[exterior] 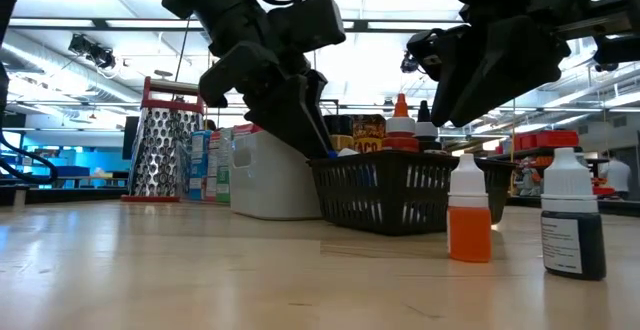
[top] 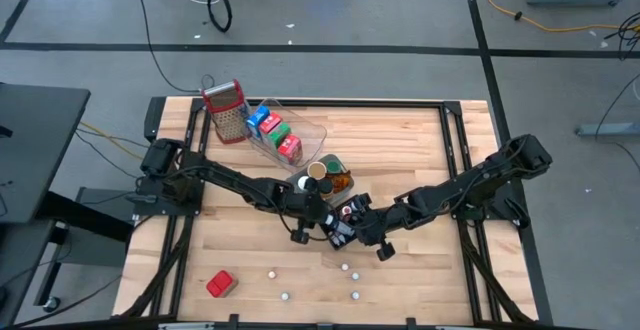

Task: Pick & Place Kitchen Items
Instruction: Adjust the food coloring bottles on the black bin

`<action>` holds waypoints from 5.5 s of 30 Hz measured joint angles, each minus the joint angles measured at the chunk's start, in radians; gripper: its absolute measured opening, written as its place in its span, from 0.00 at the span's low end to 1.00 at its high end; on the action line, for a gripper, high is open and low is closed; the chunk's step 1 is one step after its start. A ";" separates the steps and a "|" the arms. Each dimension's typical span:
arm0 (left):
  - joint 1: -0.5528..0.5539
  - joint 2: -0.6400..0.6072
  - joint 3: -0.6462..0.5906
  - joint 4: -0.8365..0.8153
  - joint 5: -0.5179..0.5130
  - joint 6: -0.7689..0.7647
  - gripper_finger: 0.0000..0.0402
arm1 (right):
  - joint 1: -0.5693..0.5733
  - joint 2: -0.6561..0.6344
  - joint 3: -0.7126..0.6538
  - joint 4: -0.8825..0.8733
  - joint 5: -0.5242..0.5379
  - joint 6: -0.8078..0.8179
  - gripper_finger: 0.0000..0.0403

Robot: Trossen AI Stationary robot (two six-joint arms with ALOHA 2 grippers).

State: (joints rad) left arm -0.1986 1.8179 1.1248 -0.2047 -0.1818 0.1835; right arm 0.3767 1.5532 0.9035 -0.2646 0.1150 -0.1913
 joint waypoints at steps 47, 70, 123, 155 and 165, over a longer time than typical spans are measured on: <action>-0.076 -0.014 0.110 0.050 -0.021 0.265 0.04 | 0.018 -0.178 0.000 -0.101 0.027 0.367 0.25; -0.127 -0.035 0.204 -0.182 -0.226 1.107 0.04 | 0.021 -0.183 0.000 -0.113 0.026 0.366 0.25; -0.146 -0.034 0.203 -0.194 -0.219 1.312 0.04 | 0.013 -0.187 -0.295 0.237 0.078 0.496 0.02; -0.164 -0.034 0.203 -0.197 -0.217 1.253 0.04 | 0.005 -0.165 -0.235 0.547 0.103 0.338 0.29; -0.164 -0.034 0.203 -0.189 -0.225 1.264 0.04 | 0.020 -0.050 -0.173 0.449 0.164 0.428 0.46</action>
State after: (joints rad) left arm -0.3626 1.7840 1.3281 -0.3942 -0.4072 1.4471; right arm 0.3969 1.5035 0.7303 0.1848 0.2794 0.2364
